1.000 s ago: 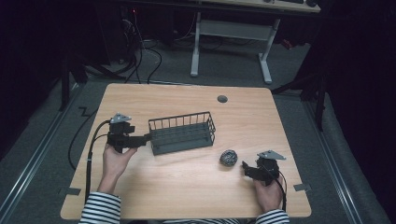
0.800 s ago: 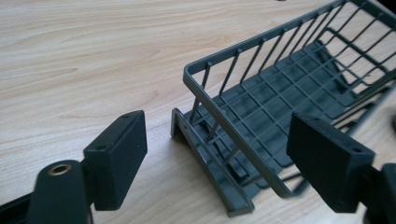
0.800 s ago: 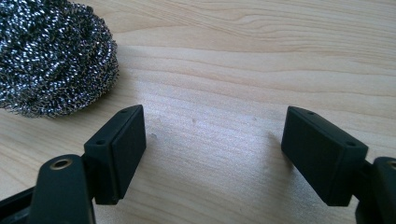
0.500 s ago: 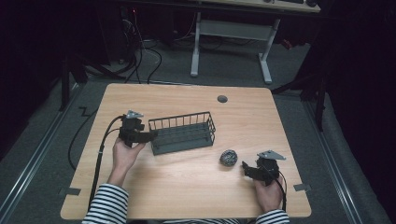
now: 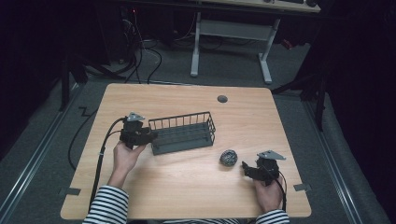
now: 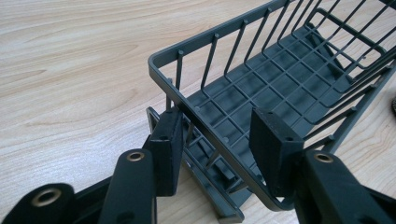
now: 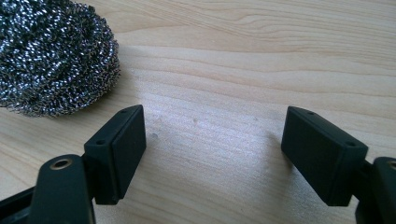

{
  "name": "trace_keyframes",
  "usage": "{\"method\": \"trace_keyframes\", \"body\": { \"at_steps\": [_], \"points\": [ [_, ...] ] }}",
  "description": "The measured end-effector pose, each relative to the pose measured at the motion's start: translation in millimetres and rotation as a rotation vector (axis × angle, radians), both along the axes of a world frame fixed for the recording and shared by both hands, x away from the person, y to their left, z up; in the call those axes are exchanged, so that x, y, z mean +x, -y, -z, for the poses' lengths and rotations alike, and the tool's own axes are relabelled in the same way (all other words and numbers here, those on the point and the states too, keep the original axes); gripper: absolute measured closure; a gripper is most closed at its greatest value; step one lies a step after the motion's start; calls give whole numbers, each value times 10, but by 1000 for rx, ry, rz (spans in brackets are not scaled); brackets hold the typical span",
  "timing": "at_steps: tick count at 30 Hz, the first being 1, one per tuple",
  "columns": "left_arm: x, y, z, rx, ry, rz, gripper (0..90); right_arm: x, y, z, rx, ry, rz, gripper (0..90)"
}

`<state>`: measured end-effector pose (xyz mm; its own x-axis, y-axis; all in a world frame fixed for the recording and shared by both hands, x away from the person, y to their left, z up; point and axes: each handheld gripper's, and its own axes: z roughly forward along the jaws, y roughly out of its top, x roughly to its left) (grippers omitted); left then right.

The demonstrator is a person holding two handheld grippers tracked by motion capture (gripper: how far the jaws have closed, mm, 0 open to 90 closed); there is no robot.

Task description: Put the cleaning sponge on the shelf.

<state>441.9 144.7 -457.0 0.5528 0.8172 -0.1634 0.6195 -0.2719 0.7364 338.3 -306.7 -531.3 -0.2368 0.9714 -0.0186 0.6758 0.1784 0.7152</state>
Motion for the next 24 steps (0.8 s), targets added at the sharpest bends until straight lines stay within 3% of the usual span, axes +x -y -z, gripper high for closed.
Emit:
{"method": "trace_keyframes", "body": {
  "at_steps": [5, 9, 12, 21, 23, 24],
  "points": [
    [-45, -8, 0, -4, -5, 6, 557, 0, 0, 0, 0, 0, -1, 222],
    [-105, 11, -16, 20, -2, 12, 557, -1, -1, 0, 0, 0, -2, 222],
    [-156, -12, 2, -13, -3, 9, 555, -1, -1, 0, 0, 0, -2, 222],
    [-308, -35, 10, -29, -4, 14, 547, 0, -1, 0, 0, 0, -2, 223],
    [-312, -42, 13, -33, -2, 12, 529, 0, -1, 0, 1, 0, -2, 222],
    [-315, -59, 8, -47, 2, 7, 479, 0, 0, 0, 1, 0, -2, 223]
  ]
}}
